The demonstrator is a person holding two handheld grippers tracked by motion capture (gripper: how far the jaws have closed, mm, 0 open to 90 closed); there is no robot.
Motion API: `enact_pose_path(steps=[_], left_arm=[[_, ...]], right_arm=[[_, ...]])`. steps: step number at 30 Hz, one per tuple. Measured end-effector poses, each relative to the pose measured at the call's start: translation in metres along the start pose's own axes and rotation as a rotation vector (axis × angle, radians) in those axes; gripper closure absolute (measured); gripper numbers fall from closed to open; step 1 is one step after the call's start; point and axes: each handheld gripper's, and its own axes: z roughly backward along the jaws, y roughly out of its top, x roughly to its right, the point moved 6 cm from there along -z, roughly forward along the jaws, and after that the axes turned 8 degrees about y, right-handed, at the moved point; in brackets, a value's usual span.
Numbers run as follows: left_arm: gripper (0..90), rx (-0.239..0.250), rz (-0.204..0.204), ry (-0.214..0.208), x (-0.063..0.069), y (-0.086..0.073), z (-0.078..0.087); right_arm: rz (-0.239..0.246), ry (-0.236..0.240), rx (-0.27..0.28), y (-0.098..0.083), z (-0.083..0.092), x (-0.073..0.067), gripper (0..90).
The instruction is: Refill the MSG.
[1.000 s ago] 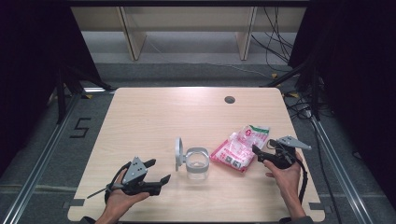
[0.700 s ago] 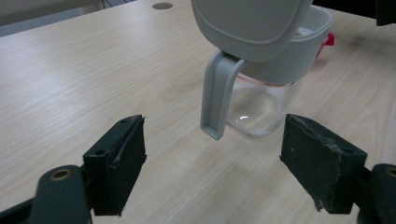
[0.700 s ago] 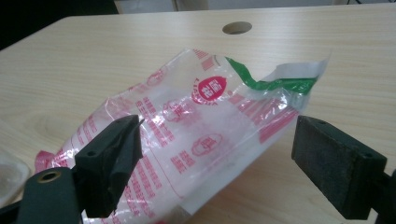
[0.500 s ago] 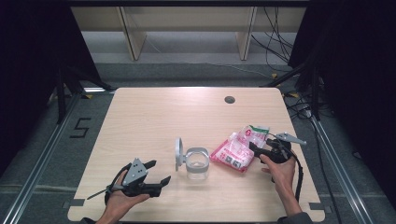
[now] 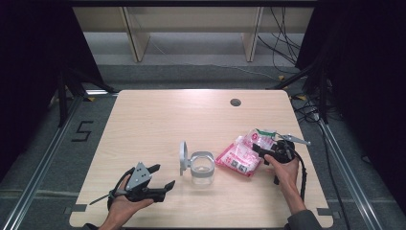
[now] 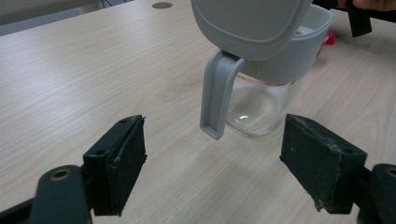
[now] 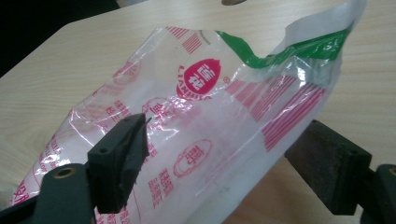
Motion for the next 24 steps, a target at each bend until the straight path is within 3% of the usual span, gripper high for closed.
enact_pose_path(steps=[1,2,3,4,6,7,8,10,11,13,16,19,21,24], left_arm=[[21.3,-0.002,-0.001,-0.002,0.000,0.000,0.000],[21.3,0.002,-0.014,0.000,-0.001,0.001,0.000],[21.3,0.000,0.007,0.002,0.000,0.000,0.000],[21.3,-0.001,0.003,0.002,-0.001,0.000,0.000],[21.3,-0.003,0.000,0.001,-0.001,0.000,0.000],[21.3,-0.002,0.003,0.002,0.000,0.000,0.000],[21.3,0.002,0.003,-0.003,0.000,0.000,0.000],[21.3,-0.003,-0.001,0.000,0.000,-0.001,0.000],[21.3,-0.002,0.000,-0.002,0.000,-0.001,0.000],[21.3,-0.002,0.002,0.003,0.000,0.000,0.000],[21.3,0.000,0.001,-0.002,0.000,-0.001,-0.001],[21.3,-0.001,0.002,-0.001,0.000,0.000,0.000],[21.3,-0.003,-0.001,0.000,0.000,-0.001,0.000],[21.3,-0.002,0.001,0.001,0.000,0.000,0.000]], right_arm=[[0.048,0.005,0.002,0.001,-0.002,0.004,23.1],[0.015,-0.002,-0.013,0.001,-0.003,0.000,23.6],[0.068,-0.015,-0.017,0.003,-0.002,0.002,24.3],[0.078,-0.009,-0.013,0.004,-0.005,0.002,25.8],[0.082,-0.012,-0.022,0.004,-0.008,0.002,27.0],[0.028,-0.009,-0.024,0.003,-0.010,-0.002,28.0],[0.078,-0.017,-0.038,0.004,-0.011,0.002,30.2],[0.079,-0.003,-0.029,0.005,-0.014,0.002,33.4],[0.091,-0.024,-0.042,0.005,-0.014,0.002,36.4],[0.074,0.009,-0.039,0.005,-0.015,0.001,40.3],[0.047,0.015,-0.037,0.004,-0.018,0.003,46.0],[0.043,0.037,-0.037,0.004,-0.018,0.002,59.9],[0.068,0.017,-0.026,0.005,-0.017,0.002,69.9],[0.070,0.024,-0.039,0.005,-0.017,0.002,76.9]])
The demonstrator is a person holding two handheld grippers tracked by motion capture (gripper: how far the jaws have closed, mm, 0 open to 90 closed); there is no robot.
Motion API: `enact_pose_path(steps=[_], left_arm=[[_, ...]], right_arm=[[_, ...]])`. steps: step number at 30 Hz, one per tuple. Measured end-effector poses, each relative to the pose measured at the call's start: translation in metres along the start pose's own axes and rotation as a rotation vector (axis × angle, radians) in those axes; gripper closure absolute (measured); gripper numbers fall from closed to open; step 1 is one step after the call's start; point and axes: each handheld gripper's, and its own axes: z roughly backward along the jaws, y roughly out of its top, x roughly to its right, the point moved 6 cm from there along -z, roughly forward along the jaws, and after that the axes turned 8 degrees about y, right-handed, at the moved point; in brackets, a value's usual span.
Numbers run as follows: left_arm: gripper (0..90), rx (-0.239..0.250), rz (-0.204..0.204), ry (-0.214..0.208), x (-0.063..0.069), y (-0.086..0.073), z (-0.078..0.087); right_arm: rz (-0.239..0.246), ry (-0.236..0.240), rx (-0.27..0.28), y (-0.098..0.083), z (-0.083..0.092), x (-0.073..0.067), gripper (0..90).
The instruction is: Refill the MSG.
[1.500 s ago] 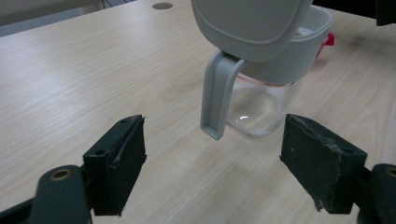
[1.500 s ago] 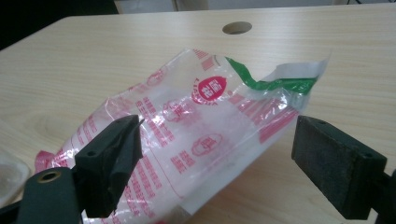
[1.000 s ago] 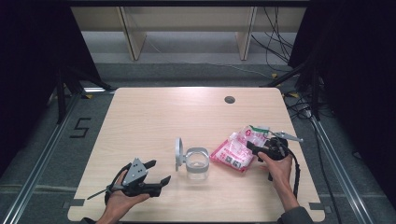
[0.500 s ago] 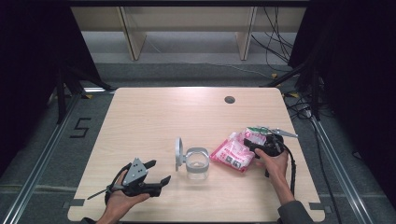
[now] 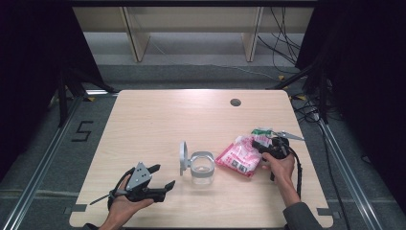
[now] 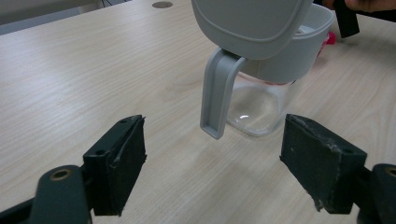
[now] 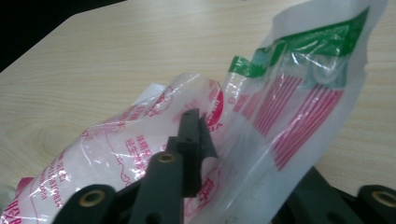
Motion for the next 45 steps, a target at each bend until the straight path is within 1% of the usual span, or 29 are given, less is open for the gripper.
enact_pose_path(steps=[1,2,3,4,6,8,9,10,11,12,13,14,15,16,19,21,22,23,25,26,28,30,32,34,37,39,43,44,45], left_arm=[[21.3,0.000,-0.003,-0.001,0.000,0.000,0.000],[21.3,-0.001,-0.003,0.000,0.000,0.000,0.000],[21.3,-0.001,-0.002,0.000,0.000,0.000,0.000],[21.3,-0.002,-0.001,0.003,0.000,0.000,0.000],[21.3,0.003,-0.001,-0.001,0.000,0.000,0.000],[21.3,0.001,0.000,0.001,0.000,0.000,0.000],[21.3,0.002,0.003,0.000,0.000,0.000,0.000],[21.3,0.003,0.004,0.000,0.000,0.000,0.000],[21.3,0.004,0.001,-0.001,0.000,0.000,0.000],[21.3,0.003,-0.001,0.000,0.000,0.000,0.000],[21.3,0.003,0.000,-0.001,0.000,0.000,0.000],[21.3,0.003,0.002,0.002,0.000,0.000,0.000],[21.3,0.005,0.002,0.001,0.000,0.000,0.000],[21.3,0.006,0.001,0.003,0.000,0.000,0.000],[21.3,0.011,0.002,-0.001,0.000,0.001,0.000],[21.3,0.013,-0.001,0.000,0.001,0.001,0.000],[21.3,0.010,0.001,-0.005,0.001,0.000,0.000],[21.3,0.009,-0.002,-0.007,0.001,0.000,0.001],[21.4,0.007,0.009,-0.009,0.003,0.000,0.001],[21.4,0.009,0.004,-0.011,0.004,0.000,0.001],[21.4,0.007,-0.003,-0.018,0.007,0.000,0.001],[21.6,0.008,-0.001,-0.025,0.010,0.000,0.002],[21.6,0.002,-0.012,-0.026,0.011,0.000,0.002],[21.7,0.000,-0.012,-0.034,0.013,0.000,0.002],[22.0,0.003,-0.015,-0.035,0.015,0.000,0.002],[22.0,-0.003,-0.014,-0.040,0.017,-0.001,0.002],[22.1,-0.007,-0.019,-0.039,0.020,-0.002,0.002],[22.2,-0.004,-0.024,-0.049,0.021,-0.002,0.002],[22.5,-0.006,-0.031,-0.052,0.022,-0.001,0.002]], right_arm=[[0.007,0.002,0.006,0.000,0.001,0.000,79.8],[-0.026,0.002,0.022,0.000,0.000,-0.004,83.2],[-0.022,0.020,0.004,0.000,0.001,-0.006,84.7],[0.023,0.025,0.008,0.001,0.001,-0.004,85.8],[0.028,0.030,0.024,0.002,0.001,-0.005,89.5],[-0.007,0.044,0.020,0.002,0.001,-0.010,90.0],[0.002,0.031,0.014,0.001,0.002,-0.010,90.0],[0.047,0.028,0.026,0.003,0.002,-0.007,90.0],[0.001,0.027,0.016,0.002,0.002,-0.011,90.0],[0.006,0.044,0.018,0.002,0.002,-0.012,90.0],[0.052,0.029,0.025,0.003,0.002,-0.009,90.0],[0.060,0.026,0.021,0.003,0.002,-0.008,90.0],[0.020,0.042,0.031,0.003,0.001,-0.013,90.0],[0.082,0.031,0.034,0.005,0.002,-0.009,90.0],[0.052,0.048,0.046,0.006,0.004,-0.017,90.0],[0.119,0.057,0.067,0.010,0.006,-0.018,90.0],[0.104,0.061,0.069,0.012,0.007,-0.024,90.0],[0.158,0.070,0.080,0.018,0.010,-0.028,90.0],[0.186,0.074,0.088,0.022,0.014,-0.042,90.0],[0.239,0.072,0.100,0.025,0.014,-0.043,90.0],[0.236,0.098,0.098,0.026,0.020,-0.055,90.0],[0.276,0.113,0.105,0.028,0.025,-0.061,90.0],[0.258,0.132,0.118,0.028,0.031,-0.071,90.0],[0.305,0.142,0.139,0.030,0.035,-0.075,90.0],[0.299,0.178,0.170,0.033,0.040,-0.085,90.0],[0.349,0.182,0.172,0.036,0.046,-0.091,90.0],[0.384,0.199,0.202,0.042,0.054,-0.102,90.0],[0.373,0.191,0.191,0.042,0.057,-0.105,90.0],[0.435,0.186,0.226,0.046,0.058,-0.105,90.0]])
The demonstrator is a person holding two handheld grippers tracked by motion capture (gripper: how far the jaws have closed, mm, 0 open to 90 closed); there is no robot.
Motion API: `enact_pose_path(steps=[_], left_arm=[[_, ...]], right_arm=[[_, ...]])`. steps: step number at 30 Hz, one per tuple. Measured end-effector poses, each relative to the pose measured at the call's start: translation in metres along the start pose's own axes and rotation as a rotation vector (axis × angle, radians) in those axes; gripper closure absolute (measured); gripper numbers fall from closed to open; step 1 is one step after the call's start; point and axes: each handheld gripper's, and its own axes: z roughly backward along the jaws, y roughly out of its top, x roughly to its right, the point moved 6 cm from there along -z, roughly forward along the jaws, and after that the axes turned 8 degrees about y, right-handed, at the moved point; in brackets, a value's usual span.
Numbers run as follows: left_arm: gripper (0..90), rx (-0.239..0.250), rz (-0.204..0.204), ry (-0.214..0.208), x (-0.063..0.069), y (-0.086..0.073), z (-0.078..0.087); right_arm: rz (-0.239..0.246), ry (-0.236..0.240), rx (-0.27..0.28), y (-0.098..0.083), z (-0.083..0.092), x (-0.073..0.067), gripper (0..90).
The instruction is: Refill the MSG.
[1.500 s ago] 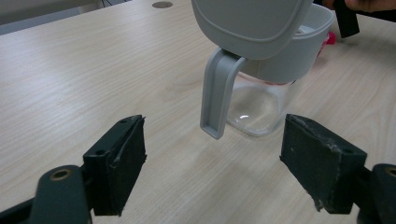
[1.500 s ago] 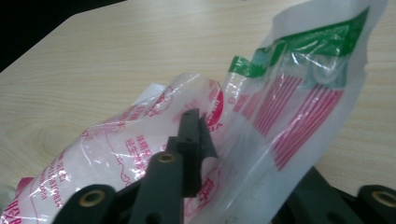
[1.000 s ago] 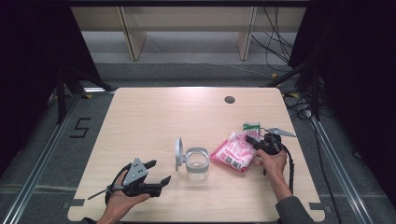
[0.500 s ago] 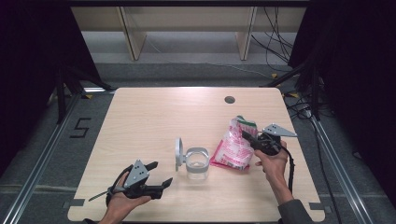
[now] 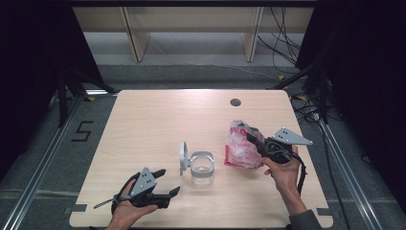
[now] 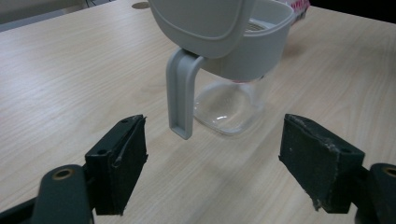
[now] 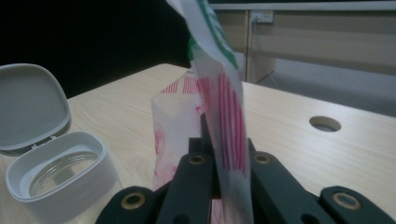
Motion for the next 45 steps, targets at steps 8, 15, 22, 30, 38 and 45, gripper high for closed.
enact_pose_path(steps=[8,15,22,30,38,45], left_arm=[[24.4,-0.002,-0.007,-0.050,0.017,0.001,-0.003],[26.1,0.002,-0.031,-0.104,0.049,0.008,-0.012],[27.1,-0.005,-0.065,-0.107,0.076,0.011,-0.030],[33.4,0.075,-0.083,-0.090,0.096,0.030,-0.047],[36.9,0.109,-0.096,-0.060,0.115,0.043,-0.069],[37.4,0.113,-0.087,-0.038,0.119,0.047,-0.084]], right_arm=[[0.039,-0.024,0.034,0.021,0.019,-0.007,90.0],[0.031,0.011,0.101,0.050,0.042,-0.024,90.0],[0.042,0.053,0.105,0.060,0.048,-0.039,90.0],[0.045,0.123,0.117,0.067,0.045,-0.058,90.0],[0.039,0.170,0.119,0.071,0.045,-0.073,90.0],[0.076,0.170,0.138,0.077,0.046,-0.082,90.0]])
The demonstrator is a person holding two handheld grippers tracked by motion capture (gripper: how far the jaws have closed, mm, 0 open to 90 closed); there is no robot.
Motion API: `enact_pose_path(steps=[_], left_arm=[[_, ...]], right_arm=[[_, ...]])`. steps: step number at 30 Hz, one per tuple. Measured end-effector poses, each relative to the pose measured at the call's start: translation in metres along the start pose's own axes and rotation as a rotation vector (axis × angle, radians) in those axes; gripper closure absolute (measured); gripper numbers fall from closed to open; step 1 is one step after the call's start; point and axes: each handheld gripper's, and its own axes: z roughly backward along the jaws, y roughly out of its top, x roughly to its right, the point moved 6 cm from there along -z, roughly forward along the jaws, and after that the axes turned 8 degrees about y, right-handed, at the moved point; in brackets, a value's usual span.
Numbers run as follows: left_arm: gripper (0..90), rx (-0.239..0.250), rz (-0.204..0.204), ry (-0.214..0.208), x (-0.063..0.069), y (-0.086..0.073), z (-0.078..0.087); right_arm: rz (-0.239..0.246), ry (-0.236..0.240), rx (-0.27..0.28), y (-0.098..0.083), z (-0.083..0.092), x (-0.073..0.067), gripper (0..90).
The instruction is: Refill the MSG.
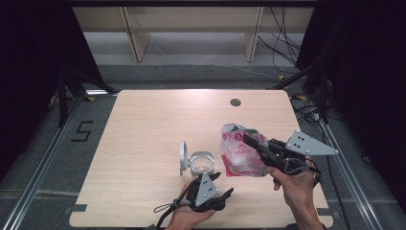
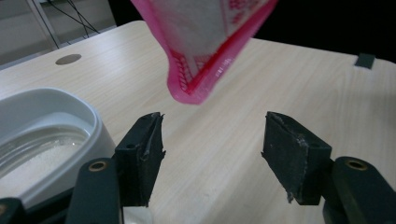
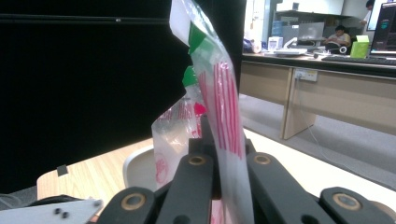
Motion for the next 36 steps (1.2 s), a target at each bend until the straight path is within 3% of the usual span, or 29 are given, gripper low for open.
enact_pose_path(steps=[4,5,6,7,8,12,14,15,16,19,21,25,26,27,29,30,33,36], left_arm=[[39.0,0.019,-0.020,0.006,0.001,0.004,-0.005],[40.2,0.024,-0.025,0.021,0.002,0.005,-0.005],[41.3,0.038,-0.015,0.024,0.003,0.007,-0.006],[42.6,0.037,-0.020,0.024,0.004,0.007,-0.007],[43.8,0.035,-0.037,0.029,0.003,0.007,-0.008],[56.9,0.041,-0.062,0.025,0.003,0.007,-0.011],[62.9,0.038,-0.043,0.030,0.002,0.005,-0.011],[66.5,0.042,-0.050,0.040,0.001,0.005,-0.011],[70.5,0.050,-0.058,0.045,0.001,0.005,-0.011],[74.4,0.046,-0.052,0.039,0.000,0.004,-0.013],[75.7,0.046,-0.056,0.037,0.001,0.003,-0.015],[77.8,0.048,-0.059,0.043,0.002,0.004,-0.022],[78.0,0.053,-0.057,0.037,0.002,0.005,-0.025],[78.3,0.053,-0.057,0.042,0.002,0.006,-0.027],[78.8,0.045,-0.046,0.066,0.001,0.008,-0.032],[79.0,0.051,-0.061,0.076,0.001,0.010,-0.034],[79.6,0.052,-0.021,0.067,0.004,0.015,-0.042],[80.0,0.056,-0.068,0.085,0.008,0.017,-0.043]], right_arm=[[0.010,0.024,-0.020,-0.001,-0.002,-0.006,90.0],[-0.029,0.021,-0.014,-0.002,-0.002,-0.009,90.0],[-0.022,0.011,-0.026,-0.003,-0.002,-0.009,90.0],[-0.006,0.022,-0.028,-0.003,-0.004,-0.009,90.0],[-0.021,0.032,-0.044,-0.005,-0.004,-0.011,90.0],[0.008,0.030,-0.032,-0.005,-0.009,-0.012,90.0],[-0.014,0.019,-0.047,-0.007,-0.008,-0.012,90.0],[0.023,0.012,-0.045,-0.007,-0.009,-0.009,90.0],[-0.036,0.025,-0.058,-0.008,-0.009,-0.013,90.0],[0.001,0.012,-0.053,-0.007,-0.010,-0.010,90.0],[-0.013,0.025,-0.057,-0.008,-0.011,-0.010,90.0],[-0.006,-0.010,-0.069,-0.008,-0.013,-0.001,90.0],[-0.027,-0.008,-0.081,-0.009,-0.013,0.000,90.0],[0.010,-0.026,-0.073,-0.007,-0.015,0.005,90.0],[-0.021,-0.031,-0.093,-0.007,-0.018,0.008,90.0],[-0.014,-0.037,-0.096,-0.006,-0.019,0.010,90.0],[-0.002,-0.049,-0.098,-0.002,-0.022,0.016,90.0],[0.022,-0.069,-0.097,0.001,-0.022,0.022,90.0]])
